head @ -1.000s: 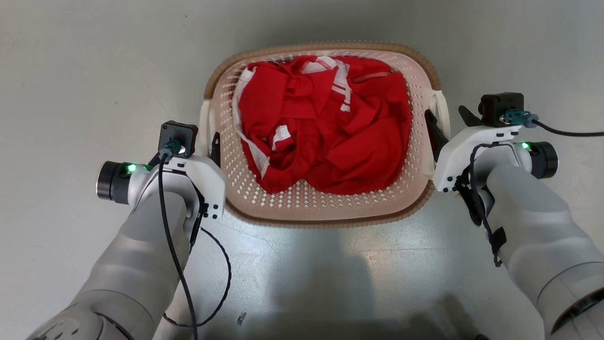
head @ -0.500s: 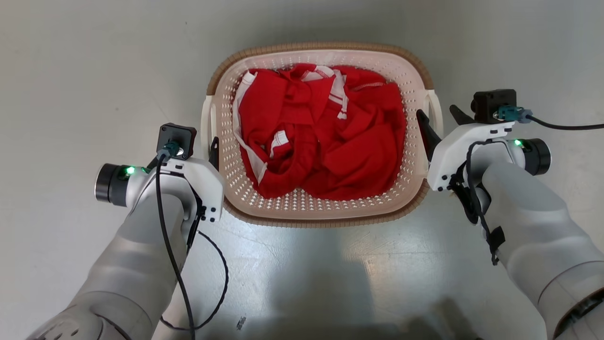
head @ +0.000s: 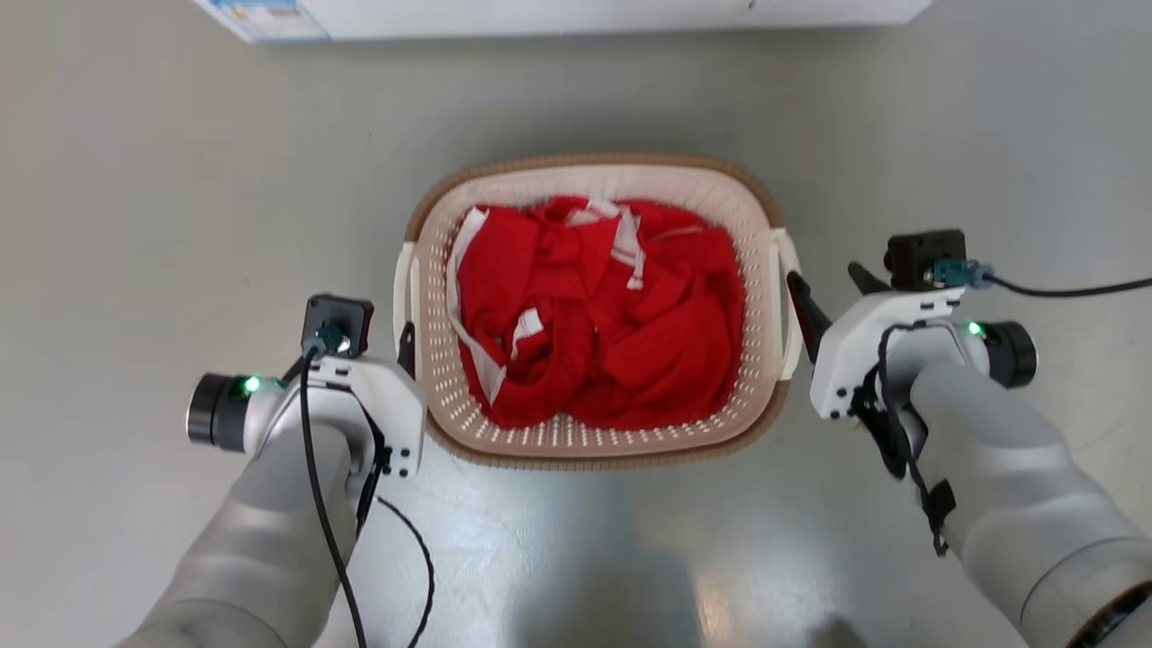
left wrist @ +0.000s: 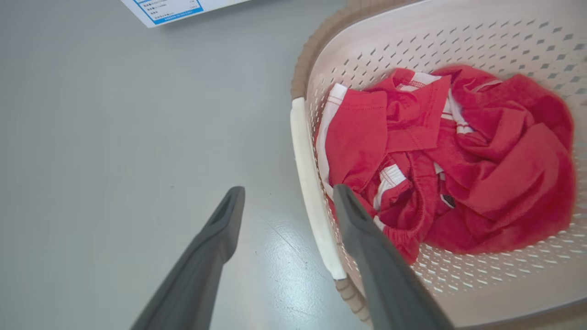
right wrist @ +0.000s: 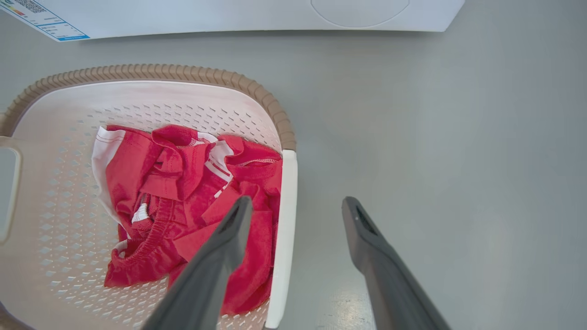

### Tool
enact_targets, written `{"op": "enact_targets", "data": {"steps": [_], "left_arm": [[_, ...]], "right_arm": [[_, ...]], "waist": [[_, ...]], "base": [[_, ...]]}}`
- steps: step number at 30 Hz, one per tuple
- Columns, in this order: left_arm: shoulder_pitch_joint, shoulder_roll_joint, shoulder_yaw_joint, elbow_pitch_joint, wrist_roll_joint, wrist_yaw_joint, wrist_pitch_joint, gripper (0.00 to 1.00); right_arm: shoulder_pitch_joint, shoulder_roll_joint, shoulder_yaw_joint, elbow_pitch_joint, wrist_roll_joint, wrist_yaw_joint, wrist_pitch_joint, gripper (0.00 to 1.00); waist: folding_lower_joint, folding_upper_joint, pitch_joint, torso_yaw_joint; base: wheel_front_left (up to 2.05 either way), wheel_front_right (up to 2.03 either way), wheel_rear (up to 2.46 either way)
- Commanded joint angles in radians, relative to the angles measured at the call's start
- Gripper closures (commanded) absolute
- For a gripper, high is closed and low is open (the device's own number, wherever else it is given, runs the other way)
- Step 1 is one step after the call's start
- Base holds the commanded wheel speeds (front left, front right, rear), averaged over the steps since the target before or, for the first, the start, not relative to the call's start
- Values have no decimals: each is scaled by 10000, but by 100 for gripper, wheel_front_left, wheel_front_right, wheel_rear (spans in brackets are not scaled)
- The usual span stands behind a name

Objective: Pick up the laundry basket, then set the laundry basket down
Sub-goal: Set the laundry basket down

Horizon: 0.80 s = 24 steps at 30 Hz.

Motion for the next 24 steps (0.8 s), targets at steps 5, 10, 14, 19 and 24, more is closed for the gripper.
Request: {"op": "enact_targets", "data": {"steps": [5,10,14,19,24], "left_arm": [[604,257,83,34,-172,-2,-51,0],[992,255,34,35,-227,-41,-74,0],[1273,254,40,36,-295,-54,-95,0],[1815,253,100,36,-458,-109,-173,0],[2282,252,97,37,-552,-155,-217,0]], "right_arm": [[908,120,320,16,323,-38,-131,0],[1255,120,554,36,527,-38,-198,0],[1503,120,683,19,683,-38,-202,0],[1974,120,996,-9,887,-38,-234,0],[2349,120,1172,55,1069,-38,-276,0]], "waist": [[0,0,-989,-165],[0,0,-1734,-206],[0,0,-2219,-219],[0,0,-3154,-234],[0,0,-3823,-218]], "base": [[0,0,0],[0,0,0],[0,0,0],[0,0,0],[0,0,0]]}}
